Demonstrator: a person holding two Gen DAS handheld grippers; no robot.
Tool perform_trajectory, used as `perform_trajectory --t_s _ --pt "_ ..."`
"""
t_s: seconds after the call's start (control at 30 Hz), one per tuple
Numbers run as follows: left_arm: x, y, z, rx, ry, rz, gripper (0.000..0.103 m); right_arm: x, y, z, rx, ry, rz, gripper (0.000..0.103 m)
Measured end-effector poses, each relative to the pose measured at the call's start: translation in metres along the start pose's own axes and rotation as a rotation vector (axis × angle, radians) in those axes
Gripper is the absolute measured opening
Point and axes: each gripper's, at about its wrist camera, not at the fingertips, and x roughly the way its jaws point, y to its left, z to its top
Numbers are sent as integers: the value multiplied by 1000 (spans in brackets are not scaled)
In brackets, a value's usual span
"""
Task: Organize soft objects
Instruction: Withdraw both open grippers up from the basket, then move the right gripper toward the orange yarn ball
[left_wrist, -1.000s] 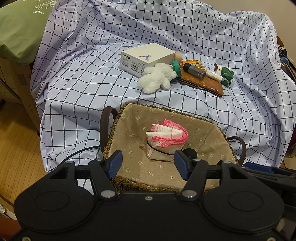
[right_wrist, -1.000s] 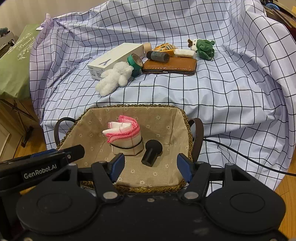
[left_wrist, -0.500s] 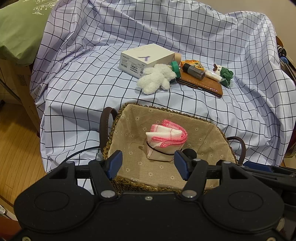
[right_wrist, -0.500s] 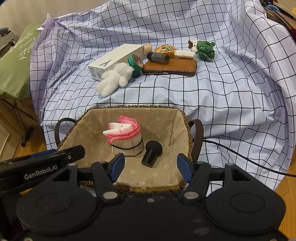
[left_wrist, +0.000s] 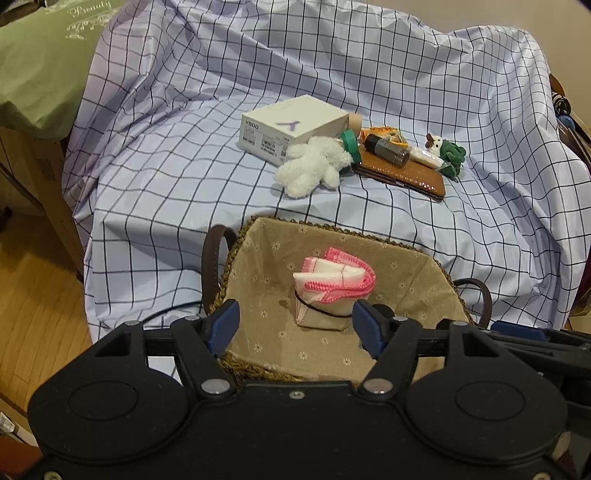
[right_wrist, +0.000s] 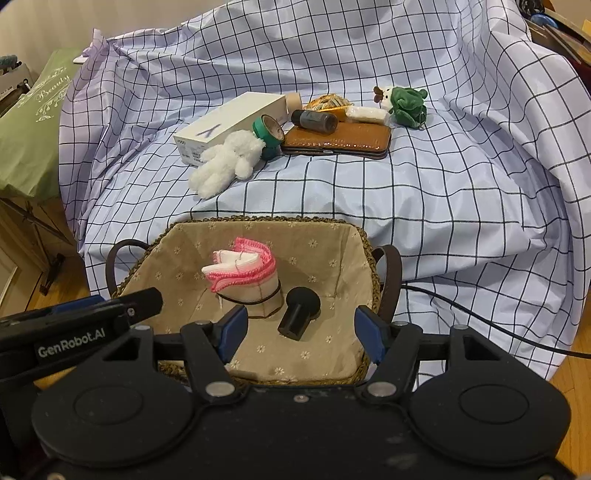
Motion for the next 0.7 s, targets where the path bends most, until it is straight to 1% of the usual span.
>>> perform_trajectory --t_s 0.37,0.7 --pt "0 -6 18 69 -36 12 65 5 -3 14 13 -28 -8 67" --pt "18 -10 48 98 -12 -9 65 21 -10 49 27 -30 -29 68"
